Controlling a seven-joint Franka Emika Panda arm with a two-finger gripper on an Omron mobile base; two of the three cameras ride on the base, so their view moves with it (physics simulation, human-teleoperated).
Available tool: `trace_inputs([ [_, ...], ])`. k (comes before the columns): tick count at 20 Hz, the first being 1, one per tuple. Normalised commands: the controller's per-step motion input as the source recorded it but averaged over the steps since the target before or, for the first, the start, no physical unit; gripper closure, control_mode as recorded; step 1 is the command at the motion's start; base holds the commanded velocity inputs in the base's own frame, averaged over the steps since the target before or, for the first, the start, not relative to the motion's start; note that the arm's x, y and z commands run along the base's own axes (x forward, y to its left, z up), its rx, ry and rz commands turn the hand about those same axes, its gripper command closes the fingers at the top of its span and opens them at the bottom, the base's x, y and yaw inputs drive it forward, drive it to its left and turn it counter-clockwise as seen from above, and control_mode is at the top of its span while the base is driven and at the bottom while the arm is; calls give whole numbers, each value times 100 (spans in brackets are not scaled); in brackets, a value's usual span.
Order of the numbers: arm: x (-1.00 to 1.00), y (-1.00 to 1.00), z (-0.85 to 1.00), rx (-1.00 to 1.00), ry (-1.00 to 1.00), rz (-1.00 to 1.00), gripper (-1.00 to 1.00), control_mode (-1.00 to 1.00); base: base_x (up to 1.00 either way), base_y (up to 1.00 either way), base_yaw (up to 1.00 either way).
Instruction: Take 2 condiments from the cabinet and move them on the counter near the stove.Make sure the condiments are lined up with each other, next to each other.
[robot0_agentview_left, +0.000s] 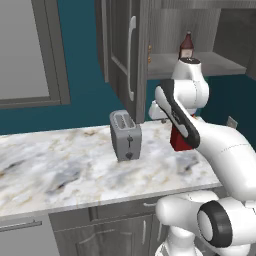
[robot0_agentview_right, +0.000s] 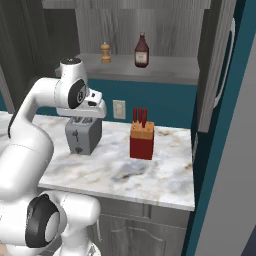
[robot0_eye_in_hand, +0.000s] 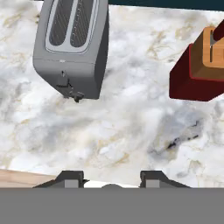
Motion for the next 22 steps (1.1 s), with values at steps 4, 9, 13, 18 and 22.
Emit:
trace_inputs([
  [4,4,-1,4,0,-2,1,-100,-100,0,0,0],
  [9,-6,-29,38,0,-31,0,-100,-100,0,0,0],
  [13,-22,-19,36,0,-35,0,-100,-100,0,0,0],
  [18,-31,-10,29,0,-31,0,-100,-100,0,0,0],
  [22,-42,-9,16,0,-24,-1,-100,-100,0,0,0],
])
